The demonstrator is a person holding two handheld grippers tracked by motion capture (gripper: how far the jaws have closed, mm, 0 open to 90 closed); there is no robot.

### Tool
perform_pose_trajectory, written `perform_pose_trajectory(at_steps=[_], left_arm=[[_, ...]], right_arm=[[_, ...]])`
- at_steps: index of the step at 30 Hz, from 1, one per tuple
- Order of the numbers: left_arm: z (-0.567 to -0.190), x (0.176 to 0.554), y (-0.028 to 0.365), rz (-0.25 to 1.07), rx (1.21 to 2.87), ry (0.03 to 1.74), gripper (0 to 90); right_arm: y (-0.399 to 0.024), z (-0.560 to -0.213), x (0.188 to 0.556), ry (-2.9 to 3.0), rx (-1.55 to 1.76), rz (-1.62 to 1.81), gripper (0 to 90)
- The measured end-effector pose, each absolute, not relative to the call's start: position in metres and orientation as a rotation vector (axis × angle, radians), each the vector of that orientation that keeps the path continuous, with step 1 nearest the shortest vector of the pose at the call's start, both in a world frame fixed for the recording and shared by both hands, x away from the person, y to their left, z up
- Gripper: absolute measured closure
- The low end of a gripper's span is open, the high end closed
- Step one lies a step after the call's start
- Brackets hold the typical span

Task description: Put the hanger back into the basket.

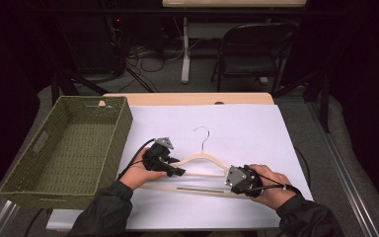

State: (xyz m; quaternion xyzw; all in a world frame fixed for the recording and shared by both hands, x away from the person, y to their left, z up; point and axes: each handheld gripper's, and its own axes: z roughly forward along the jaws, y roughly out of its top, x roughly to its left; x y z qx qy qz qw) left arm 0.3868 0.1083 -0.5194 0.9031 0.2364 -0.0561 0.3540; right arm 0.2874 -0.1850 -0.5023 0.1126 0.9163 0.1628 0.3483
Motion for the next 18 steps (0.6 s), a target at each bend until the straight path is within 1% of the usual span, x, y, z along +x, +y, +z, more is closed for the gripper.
perform_pose_trajectory(at_steps=[1,4,5,6,7,9,10,13,18], left_arm=[[-0.518,0.384,0.109,-0.134,2.344,0.603,54.6],[-0.517,0.384,0.11,-0.16,2.331,0.581,57.2],[-0.515,0.382,0.111,-0.147,2.346,0.578,62.9],[-0.516,0.382,0.112,-0.191,2.335,0.566,62.9],[-0.517,0.38,0.111,-0.203,2.342,0.549,65.5],[-0.517,0.38,0.111,-0.216,2.337,0.533,66.3],[-0.515,0.379,0.111,-0.223,2.338,0.531,68.8],[-0.513,0.377,0.111,-0.208,2.349,0.5,70.8],[-0.51,0.374,0.113,-0.238,2.359,0.476,75.0]], right_arm=[[-0.184,-0.503,0.287,2.373,0.292,0.42,79.8],[-0.185,-0.501,0.287,2.37,0.294,0.433,80.0],[-0.185,-0.5,0.287,2.365,0.296,0.438,80.3],[-0.185,-0.498,0.286,2.333,0.304,0.437,90.0],[-0.186,-0.491,0.287,2.319,0.321,0.48,90.0],[-0.186,-0.489,0.288,2.321,0.329,0.501,90.0],[-0.185,-0.485,0.289,2.325,0.331,0.501,90.0],[-0.184,-0.488,0.288,2.327,0.323,0.494,90.0],[-0.187,-0.49,0.286,2.322,0.335,0.527,88.6]])
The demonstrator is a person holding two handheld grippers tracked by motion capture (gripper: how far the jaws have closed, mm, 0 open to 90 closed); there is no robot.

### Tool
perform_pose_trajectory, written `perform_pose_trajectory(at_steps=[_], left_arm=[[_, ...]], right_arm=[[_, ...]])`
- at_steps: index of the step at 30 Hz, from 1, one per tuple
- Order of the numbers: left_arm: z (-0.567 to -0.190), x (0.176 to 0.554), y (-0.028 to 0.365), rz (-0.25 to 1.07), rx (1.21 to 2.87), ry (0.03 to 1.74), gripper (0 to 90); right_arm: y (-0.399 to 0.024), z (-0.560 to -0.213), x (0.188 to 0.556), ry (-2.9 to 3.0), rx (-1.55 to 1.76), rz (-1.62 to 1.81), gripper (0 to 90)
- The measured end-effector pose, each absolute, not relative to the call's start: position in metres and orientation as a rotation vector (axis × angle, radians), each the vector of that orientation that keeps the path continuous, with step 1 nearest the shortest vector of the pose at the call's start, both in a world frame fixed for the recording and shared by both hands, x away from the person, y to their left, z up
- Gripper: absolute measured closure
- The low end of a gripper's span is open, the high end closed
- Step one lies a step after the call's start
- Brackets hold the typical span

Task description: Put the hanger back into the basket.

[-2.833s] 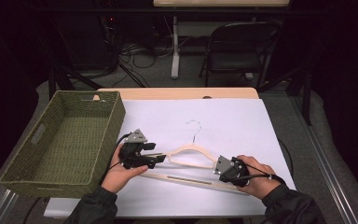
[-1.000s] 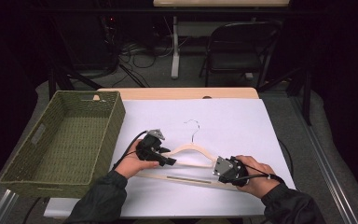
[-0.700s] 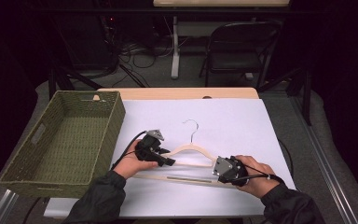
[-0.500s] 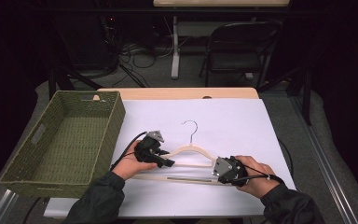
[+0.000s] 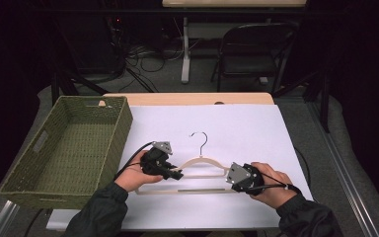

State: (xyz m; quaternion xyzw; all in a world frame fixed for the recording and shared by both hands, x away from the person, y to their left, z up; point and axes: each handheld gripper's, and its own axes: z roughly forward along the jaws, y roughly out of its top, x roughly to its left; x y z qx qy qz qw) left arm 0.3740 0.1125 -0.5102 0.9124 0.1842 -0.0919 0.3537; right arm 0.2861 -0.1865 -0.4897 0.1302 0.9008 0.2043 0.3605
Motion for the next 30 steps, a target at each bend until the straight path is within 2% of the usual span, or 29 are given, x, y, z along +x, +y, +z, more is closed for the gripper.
perform_pose_trajectory(at_steps=[5,13,15,20,30], left_arm=[[-0.505,0.366,0.114,-0.301,2.36,0.424,81.9],[-0.499,0.351,0.111,-0.227,2.41,0.325,83.3],[-0.501,0.35,0.112,-0.252,2.407,0.304,85.6],[-0.502,0.353,0.116,-0.219,2.392,0.345,87.0],[-0.501,0.357,0.122,-0.202,2.369,0.416,87.1]], right_arm=[[-0.199,-0.48,0.283,2.335,0.427,0.61,80.4],[-0.212,-0.477,0.276,2.334,0.487,0.664,75.1],[-0.215,-0.477,0.274,2.327,0.507,0.67,72.2],[-0.225,-0.474,0.271,2.329,0.562,0.681,68.6],[-0.224,-0.479,0.272,2.311,0.565,0.726,68.1]])
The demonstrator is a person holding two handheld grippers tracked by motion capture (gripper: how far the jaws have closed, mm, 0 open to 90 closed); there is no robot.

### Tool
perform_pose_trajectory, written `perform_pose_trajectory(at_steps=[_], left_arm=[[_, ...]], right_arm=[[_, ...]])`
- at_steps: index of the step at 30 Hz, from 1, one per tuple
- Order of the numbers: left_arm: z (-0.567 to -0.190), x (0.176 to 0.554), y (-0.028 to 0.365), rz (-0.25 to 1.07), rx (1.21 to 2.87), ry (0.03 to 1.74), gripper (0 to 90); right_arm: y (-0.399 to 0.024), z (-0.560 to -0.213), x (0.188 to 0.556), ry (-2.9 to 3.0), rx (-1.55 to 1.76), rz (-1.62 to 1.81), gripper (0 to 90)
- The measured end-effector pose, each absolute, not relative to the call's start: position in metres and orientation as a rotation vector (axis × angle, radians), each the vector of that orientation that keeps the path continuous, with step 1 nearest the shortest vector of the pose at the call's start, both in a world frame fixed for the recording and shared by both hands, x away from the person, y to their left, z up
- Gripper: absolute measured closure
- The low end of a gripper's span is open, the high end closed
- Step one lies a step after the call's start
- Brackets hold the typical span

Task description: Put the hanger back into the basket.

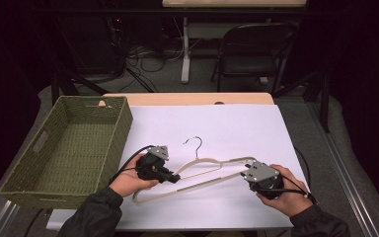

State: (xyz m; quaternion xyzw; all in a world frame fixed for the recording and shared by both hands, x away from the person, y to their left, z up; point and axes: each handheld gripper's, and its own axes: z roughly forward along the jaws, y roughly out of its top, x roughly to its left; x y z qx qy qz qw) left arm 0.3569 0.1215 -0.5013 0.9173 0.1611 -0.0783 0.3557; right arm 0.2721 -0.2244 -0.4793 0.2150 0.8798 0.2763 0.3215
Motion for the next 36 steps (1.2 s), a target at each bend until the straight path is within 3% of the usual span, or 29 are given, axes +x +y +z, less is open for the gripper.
perform_pose_trajectory(at_steps=[5,17,36], left_arm=[[-0.498,0.357,0.126,-0.196,2.335,0.455,87.1],[-0.478,0.344,0.136,-0.041,2.271,0.69,87.1],[-0.451,0.331,0.147,0.07,2.177,0.811,87.2]], right_arm=[[-0.224,-0.482,0.271,2.305,0.575,0.722,61.6],[-0.222,-0.497,0.276,2.268,0.65,0.791,45.6],[-0.226,-0.511,0.268,2.194,0.768,0.88,44.2]])
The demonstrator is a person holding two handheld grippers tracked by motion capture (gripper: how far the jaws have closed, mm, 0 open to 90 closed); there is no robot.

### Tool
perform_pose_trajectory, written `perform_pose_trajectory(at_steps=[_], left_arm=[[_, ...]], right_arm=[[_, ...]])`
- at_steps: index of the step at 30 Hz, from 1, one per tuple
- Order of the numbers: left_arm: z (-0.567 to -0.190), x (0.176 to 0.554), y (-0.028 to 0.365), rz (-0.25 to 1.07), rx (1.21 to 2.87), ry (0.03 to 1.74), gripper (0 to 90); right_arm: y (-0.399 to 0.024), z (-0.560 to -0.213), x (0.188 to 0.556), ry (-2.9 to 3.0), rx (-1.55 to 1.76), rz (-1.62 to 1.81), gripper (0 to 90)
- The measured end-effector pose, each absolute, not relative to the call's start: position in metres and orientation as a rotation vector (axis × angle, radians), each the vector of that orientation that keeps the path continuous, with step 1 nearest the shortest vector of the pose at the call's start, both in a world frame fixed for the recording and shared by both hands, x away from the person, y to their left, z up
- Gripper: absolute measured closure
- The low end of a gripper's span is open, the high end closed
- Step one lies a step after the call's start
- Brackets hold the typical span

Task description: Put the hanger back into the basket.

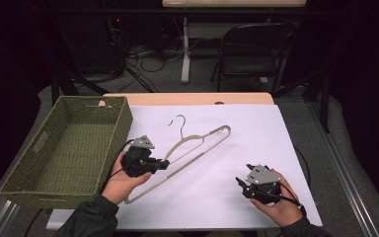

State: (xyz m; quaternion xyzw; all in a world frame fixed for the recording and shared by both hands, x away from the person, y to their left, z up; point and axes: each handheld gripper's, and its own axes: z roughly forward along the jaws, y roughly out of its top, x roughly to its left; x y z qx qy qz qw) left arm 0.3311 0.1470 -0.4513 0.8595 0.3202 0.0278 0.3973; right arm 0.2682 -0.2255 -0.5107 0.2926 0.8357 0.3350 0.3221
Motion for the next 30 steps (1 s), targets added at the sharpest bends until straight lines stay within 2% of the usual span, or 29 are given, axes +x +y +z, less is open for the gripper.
perform_pose_trajectory(at_steps=[12,30], left_arm=[[-0.398,0.315,0.187,0.206,2.095,0.912,87.2],[-0.383,0.323,0.256,0.245,2.038,0.978,87.2]], right_arm=[[-0.227,-0.52,0.268,2.191,0.796,0.891,43.5],[-0.233,-0.524,0.271,2.174,0.827,0.888,43.5]])
